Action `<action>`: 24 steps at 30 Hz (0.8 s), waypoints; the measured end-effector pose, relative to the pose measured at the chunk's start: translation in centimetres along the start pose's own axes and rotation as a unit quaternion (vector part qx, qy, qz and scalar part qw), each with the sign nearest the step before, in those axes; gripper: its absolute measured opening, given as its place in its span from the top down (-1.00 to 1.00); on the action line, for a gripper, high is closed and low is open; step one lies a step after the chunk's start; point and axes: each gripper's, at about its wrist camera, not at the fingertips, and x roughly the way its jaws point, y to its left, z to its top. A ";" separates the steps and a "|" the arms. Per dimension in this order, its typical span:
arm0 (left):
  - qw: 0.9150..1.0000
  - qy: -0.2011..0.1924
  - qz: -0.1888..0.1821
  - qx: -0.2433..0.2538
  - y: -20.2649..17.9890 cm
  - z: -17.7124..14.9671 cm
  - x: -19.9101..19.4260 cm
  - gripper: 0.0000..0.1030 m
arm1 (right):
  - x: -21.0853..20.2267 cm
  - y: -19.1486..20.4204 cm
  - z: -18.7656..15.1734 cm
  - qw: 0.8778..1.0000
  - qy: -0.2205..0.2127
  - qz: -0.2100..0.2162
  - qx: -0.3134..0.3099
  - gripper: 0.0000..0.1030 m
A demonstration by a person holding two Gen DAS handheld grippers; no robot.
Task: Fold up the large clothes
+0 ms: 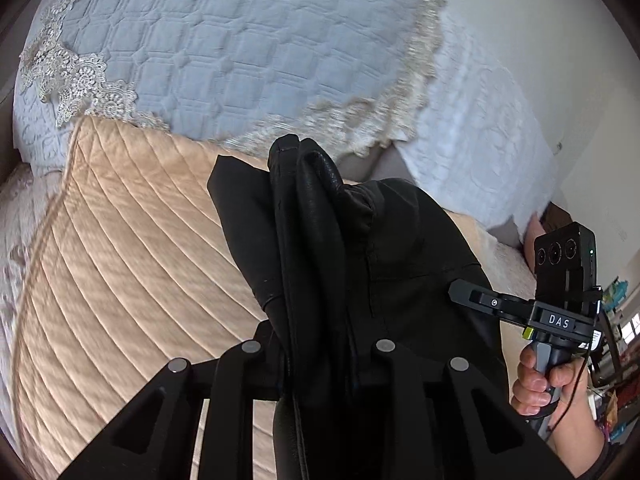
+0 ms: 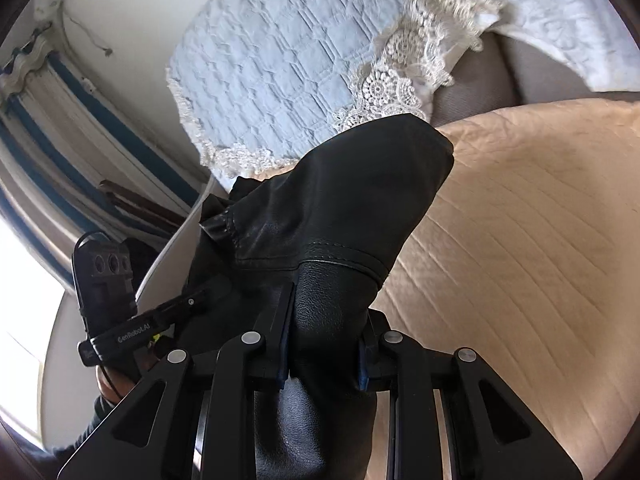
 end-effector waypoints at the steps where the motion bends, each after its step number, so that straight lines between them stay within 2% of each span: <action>1: 1.000 0.002 0.003 -0.003 0.8 0.4 0.7 0.57 | 0.8 -0.3 0.4 1.000 0.003 -0.004 -0.002 0.51; 5: 1.000 0.014 0.012 -0.008 4.4 0.6 4.0 0.54 | 4.8 -2.2 1.0 1.000 0.022 -0.020 0.010 0.46; 6: 0.999 0.023 0.015 -0.025 5.6 0.3 5.1 0.53 | 5.9 -3.0 0.8 0.999 0.032 -0.027 0.017 0.43; 8: 0.998 0.043 0.031 -0.042 7.8 -0.9 6.9 0.39 | 8.5 -4.9 0.1 0.995 0.068 -0.061 0.027 0.17; 10: 0.998 0.033 0.020 -0.059 9.3 -2.1 7.1 0.26 | 8.7 -5.8 -0.5 0.996 0.063 -0.058 0.036 0.00; 12: 0.997 0.019 0.018 -0.068 9.7 -2.6 5.9 0.25 | 7.9 -5.5 -0.5 0.996 0.058 -0.068 0.027 -0.02; 16: 0.997 -0.008 0.049 -0.052 8.5 -3.2 2.1 0.32 | 4.7 -3.0 -1.0 0.994 0.027 -0.107 -0.020 -0.02; 18: 0.997 -0.032 0.059 -0.029 6.7 -3.5 -0.3 0.32 | 3.2 -1.1 -1.6 0.992 0.015 -0.117 -0.045 -0.02; 21: 0.997 -0.064 0.043 0.005 3.5 -4.7 -3.4 0.32 | 2.1 2.0 -3.4 0.988 0.006 -0.124 -0.096 -0.02; 22: 0.997 -0.065 0.041 0.019 2.5 -5.2 -3.7 0.32 | 1.9 2.9 -4.5 0.986 0.006 -0.129 -0.109 0.08; 23: 0.996 -0.063 0.049 0.038 1.6 -5.8 -3.6 0.32 | 2.1 3.3 -5.2 0.985 0.009 -0.131 -0.115 0.27; 24: 0.995 -0.054 0.062 0.051 1.2 -6.4 -3.0 0.32 | 2.6 3.5 -5.7 0.984 0.016 -0.132 -0.117 0.32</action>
